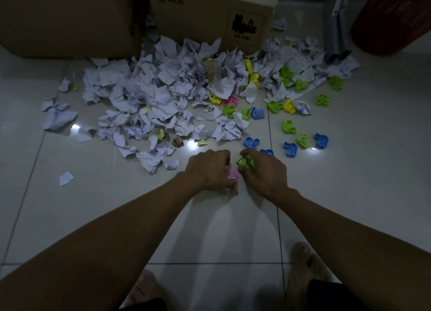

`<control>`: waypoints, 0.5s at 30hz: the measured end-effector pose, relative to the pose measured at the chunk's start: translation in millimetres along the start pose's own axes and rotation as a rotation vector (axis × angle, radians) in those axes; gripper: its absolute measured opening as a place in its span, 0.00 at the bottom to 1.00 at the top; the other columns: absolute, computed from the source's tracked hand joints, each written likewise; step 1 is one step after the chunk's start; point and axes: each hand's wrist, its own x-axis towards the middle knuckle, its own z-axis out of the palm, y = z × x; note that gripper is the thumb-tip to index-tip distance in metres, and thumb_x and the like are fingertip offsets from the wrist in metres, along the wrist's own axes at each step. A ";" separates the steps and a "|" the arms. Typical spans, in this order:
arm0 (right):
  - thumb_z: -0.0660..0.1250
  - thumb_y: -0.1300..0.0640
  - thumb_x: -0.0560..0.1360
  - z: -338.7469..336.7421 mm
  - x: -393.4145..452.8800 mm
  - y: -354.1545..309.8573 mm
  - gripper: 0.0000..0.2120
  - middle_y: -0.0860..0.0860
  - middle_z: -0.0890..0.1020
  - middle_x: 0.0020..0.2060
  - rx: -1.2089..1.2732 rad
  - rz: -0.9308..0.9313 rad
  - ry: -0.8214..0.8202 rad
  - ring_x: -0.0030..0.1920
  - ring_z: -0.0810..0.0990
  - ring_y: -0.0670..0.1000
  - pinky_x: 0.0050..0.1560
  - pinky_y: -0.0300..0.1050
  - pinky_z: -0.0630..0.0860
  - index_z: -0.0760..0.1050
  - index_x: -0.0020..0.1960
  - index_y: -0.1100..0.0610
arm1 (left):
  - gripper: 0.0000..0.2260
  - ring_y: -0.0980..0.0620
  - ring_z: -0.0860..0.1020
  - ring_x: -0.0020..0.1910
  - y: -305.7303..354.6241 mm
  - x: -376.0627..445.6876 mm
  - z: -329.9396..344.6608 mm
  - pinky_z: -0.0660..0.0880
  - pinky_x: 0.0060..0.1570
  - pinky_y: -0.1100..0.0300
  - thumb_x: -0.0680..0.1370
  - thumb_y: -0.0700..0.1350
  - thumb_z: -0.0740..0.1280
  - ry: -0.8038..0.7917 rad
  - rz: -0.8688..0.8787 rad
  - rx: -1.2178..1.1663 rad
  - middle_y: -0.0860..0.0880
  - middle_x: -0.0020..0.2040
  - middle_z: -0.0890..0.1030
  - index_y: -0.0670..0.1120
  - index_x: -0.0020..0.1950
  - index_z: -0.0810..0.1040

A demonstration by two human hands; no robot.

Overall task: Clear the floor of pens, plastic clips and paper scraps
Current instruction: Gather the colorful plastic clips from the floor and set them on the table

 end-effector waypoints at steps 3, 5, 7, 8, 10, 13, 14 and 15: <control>0.66 0.41 0.75 -0.8 1.6 -0.3 0.19 0.51 0.82 0.52 0.058 0.070 0.027 0.53 0.79 0.54 0.45 0.45 0.70 0.73 0.61 0.49 | 0.26 0.45 0.77 0.52 1.6 0.0 9.3 0.69 0.45 0.55 0.70 0.63 0.71 0.055 0.069 0.125 0.46 0.53 0.78 0.51 0.60 0.70; 0.66 0.39 0.74 -4.4 6.1 -0.6 0.19 0.52 0.82 0.47 0.254 0.161 0.107 0.49 0.79 0.54 0.43 0.45 0.71 0.76 0.56 0.52 | 0.22 0.43 0.77 0.51 0.8 0.4 13.8 0.68 0.44 0.55 0.73 0.60 0.68 0.068 0.102 0.161 0.45 0.54 0.79 0.51 0.60 0.70; 0.66 0.41 0.75 -14.1 16.5 -1.3 0.19 0.53 0.81 0.40 0.562 0.289 0.182 0.42 0.79 0.53 0.41 0.45 0.73 0.78 0.47 0.58 | 0.15 0.44 0.78 0.50 3.9 2.2 14.2 0.66 0.41 0.56 0.77 0.57 0.64 0.092 0.149 0.196 0.46 0.53 0.79 0.50 0.58 0.71; 0.66 0.42 0.76 -22.3 22.1 -3.1 0.20 0.54 0.79 0.34 0.719 0.365 0.184 0.36 0.77 0.52 0.36 0.43 0.71 0.77 0.40 0.60 | 0.13 0.44 0.78 0.49 4.6 4.3 14.9 0.65 0.40 0.57 0.78 0.56 0.63 0.096 0.163 0.204 0.46 0.53 0.80 0.50 0.56 0.71; 0.65 0.44 0.78 -44.6 32.0 -5.4 0.23 0.54 0.68 0.25 0.986 0.506 0.097 0.24 0.67 0.51 0.26 0.37 0.63 0.67 0.31 0.57 | 0.14 0.43 0.78 0.49 6.6 10.1 15.1 0.66 0.40 0.56 0.79 0.56 0.60 0.085 0.159 0.170 0.45 0.52 0.80 0.47 0.56 0.71; 0.64 0.44 0.77 -85.8 41.7 -1.9 0.18 0.53 0.66 0.28 1.073 0.574 -0.199 0.23 0.62 0.49 0.26 0.37 0.57 0.65 0.37 0.55 | 0.18 0.46 0.78 0.44 13.1 20.5 8.3 0.71 0.40 0.55 0.80 0.58 0.58 0.084 0.030 -0.200 0.44 0.47 0.80 0.43 0.51 0.74; 0.65 0.45 0.77 -102.3 44.2 1.1 0.15 0.53 0.69 0.29 1.028 0.559 -0.285 0.24 0.64 0.49 0.25 0.37 0.57 0.69 0.41 0.55 | 0.18 0.50 0.78 0.39 18.3 23.9 3.1 0.72 0.38 0.57 0.80 0.58 0.60 0.066 -0.018 -0.444 0.43 0.44 0.80 0.42 0.47 0.75; 0.66 0.46 0.77 -120.1 47.4 3.9 0.12 0.54 0.72 0.30 0.977 0.529 -0.345 0.25 0.66 0.49 0.24 0.37 0.58 0.71 0.46 0.55 | 0.18 0.52 0.76 0.32 25.0 27.0 -4.7 0.71 0.31 0.60 0.80 0.56 0.61 0.030 -0.062 -0.704 0.42 0.40 0.79 0.42 0.43 0.75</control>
